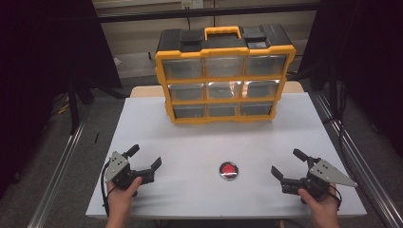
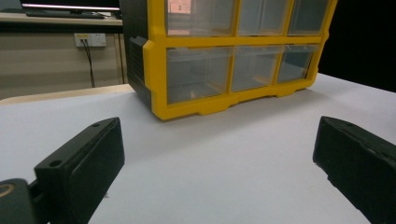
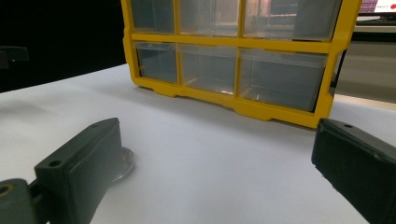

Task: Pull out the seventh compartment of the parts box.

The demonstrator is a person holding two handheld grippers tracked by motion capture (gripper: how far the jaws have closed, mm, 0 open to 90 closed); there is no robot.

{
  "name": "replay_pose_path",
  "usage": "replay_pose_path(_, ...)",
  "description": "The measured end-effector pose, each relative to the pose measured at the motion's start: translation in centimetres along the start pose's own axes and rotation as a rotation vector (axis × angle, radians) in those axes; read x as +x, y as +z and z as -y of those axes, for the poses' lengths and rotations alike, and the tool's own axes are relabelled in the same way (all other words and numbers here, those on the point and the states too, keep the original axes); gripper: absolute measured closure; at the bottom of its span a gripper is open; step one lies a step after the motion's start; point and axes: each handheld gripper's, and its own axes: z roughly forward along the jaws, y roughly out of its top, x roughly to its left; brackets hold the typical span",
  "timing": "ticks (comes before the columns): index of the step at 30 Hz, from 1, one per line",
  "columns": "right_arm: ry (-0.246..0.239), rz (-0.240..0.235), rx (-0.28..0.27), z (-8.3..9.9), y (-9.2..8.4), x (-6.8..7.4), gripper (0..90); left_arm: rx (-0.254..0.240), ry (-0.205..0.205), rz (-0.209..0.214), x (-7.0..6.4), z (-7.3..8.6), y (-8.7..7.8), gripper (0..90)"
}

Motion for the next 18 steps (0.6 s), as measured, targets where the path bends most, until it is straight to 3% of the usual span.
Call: replay_pose_path(18, 0.005, 0.019, -0.003, 0.1, -0.4, -0.2, 1.7, -0.014, -0.018, -0.055, -1.2, -1.3, 2.5, 1.2)
